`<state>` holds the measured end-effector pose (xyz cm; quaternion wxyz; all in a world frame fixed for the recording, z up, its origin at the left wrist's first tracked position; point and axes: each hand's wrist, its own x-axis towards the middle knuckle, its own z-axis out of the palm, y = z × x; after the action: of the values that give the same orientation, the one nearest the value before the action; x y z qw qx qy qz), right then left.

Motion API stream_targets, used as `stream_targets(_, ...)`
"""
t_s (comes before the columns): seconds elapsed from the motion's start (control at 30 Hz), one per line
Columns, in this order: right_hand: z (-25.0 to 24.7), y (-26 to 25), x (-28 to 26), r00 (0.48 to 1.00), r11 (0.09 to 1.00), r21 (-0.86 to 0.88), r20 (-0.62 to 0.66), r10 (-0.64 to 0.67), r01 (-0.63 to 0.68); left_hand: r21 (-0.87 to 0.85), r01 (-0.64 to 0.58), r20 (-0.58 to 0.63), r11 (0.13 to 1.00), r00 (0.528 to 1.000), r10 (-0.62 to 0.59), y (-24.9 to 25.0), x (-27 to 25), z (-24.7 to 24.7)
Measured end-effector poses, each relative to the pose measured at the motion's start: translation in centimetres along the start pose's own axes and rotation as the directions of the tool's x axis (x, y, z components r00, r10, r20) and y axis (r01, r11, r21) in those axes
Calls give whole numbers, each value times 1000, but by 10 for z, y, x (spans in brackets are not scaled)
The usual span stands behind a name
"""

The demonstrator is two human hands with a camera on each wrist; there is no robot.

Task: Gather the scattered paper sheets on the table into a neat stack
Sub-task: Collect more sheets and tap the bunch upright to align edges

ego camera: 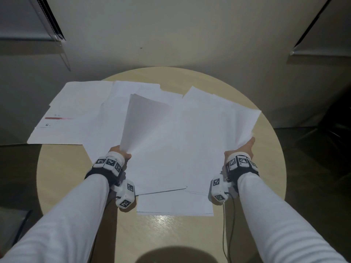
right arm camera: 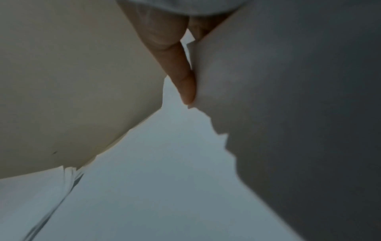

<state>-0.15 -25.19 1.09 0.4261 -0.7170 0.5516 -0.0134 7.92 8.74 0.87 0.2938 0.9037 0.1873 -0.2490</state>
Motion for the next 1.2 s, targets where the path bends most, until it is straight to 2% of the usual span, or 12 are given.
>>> stream_targets(0.27,-14,-19,-2,955,952,-148,-88,-282,267,-31,7,-1,999,1000,-7,0,2,1)
stream_targets(0.37,-17,-27,-7,886,912,-114,-216,-411,395,-16,7,-12,1000,1000,-8,0,3,2)
stream_targets(0.5,-27,-48,-14,796,830,-187,-239,-557,525,-27,19,-15,999,1000,-19,-2,7,4)
stream_targets(0.53,-30,-55,-17,776,815,-158,-250,-579,558,-42,24,-18,999,1000,-25,-2,9,4)
stream_targets(0.63,-38,-80,-32,661,717,-38,-356,-661,696,-132,34,16,991,999,-32,-6,13,5)
stream_targets(0.73,-47,-107,-53,604,538,277,-426,-674,796,-227,44,17,973,999,-42,-9,15,3)
stream_targets(0.8,-50,-124,-65,653,427,508,-444,-614,748,-245,40,30,969,999,-33,-8,11,1)
stream_targets(0.87,-49,-135,-70,739,400,651,-397,-545,645,-213,25,35,977,999,-18,-9,12,0)
stream_targets(0.93,-39,-138,-68,787,522,614,-303,-537,592,-197,20,36,980,999,-13,-6,7,-3)
stream_targets(1.03,-14,-128,-62,841,751,430,-40,-539,502,-183,39,56,982,998,-29,-4,3,-4)
stream_targets(1.1,10,-112,-59,848,838,292,135,-512,460,-184,47,72,982,997,-34,-3,3,-5)
stream_targets(1.2,45,-84,-55,851,896,160,280,-444,415,-202,63,62,977,997,-51,-3,8,-5)
